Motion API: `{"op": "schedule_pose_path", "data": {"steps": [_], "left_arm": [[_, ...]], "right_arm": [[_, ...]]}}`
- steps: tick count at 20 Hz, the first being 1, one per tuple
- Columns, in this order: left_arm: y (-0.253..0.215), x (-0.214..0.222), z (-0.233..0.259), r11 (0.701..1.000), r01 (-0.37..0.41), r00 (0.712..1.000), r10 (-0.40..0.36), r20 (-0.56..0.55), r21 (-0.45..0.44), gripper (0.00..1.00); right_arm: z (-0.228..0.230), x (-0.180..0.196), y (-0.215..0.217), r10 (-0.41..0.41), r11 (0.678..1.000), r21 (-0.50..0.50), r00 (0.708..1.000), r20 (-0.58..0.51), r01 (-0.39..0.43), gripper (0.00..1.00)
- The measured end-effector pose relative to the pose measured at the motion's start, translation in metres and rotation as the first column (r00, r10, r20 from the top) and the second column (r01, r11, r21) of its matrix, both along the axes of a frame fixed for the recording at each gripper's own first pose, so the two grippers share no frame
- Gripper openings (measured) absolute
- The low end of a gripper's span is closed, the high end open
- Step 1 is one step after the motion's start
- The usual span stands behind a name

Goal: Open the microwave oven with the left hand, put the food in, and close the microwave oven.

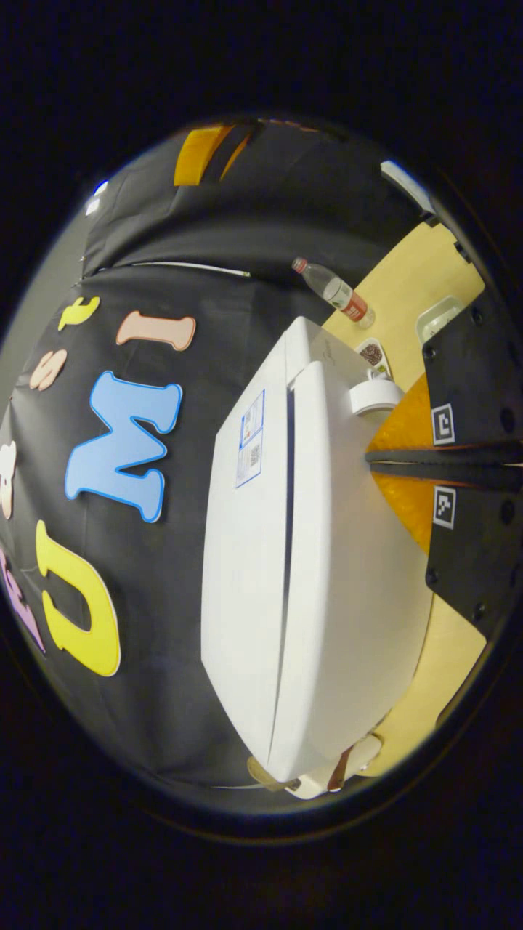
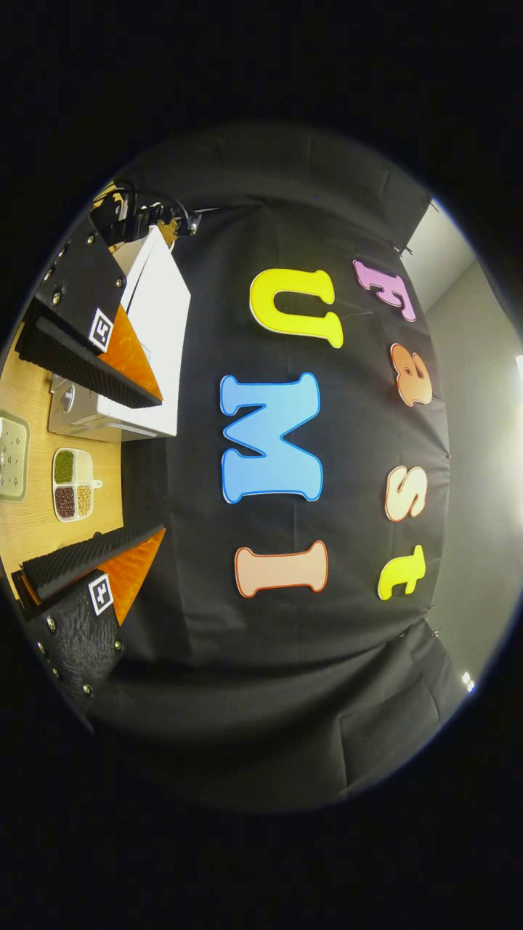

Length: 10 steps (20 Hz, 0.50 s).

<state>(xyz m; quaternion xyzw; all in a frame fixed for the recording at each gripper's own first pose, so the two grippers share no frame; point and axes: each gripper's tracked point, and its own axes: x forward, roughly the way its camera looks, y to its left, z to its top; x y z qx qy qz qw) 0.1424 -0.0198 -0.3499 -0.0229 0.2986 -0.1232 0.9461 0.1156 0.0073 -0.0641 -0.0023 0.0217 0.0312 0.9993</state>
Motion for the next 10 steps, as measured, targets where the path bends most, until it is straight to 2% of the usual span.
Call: {"op": "schedule_pose_path", "data": {"steps": [10], "left_arm": [[-0.001, 0.001, -0.002, 1.0, 0.017, 1.0, -0.017, 0.009, 0.019, 0.07]], "right_arm": [[0.007, -0.017, -0.009, -0.023, 1.0, -0.015, 1.0, 0.009, 0.023, 0.95]]}}
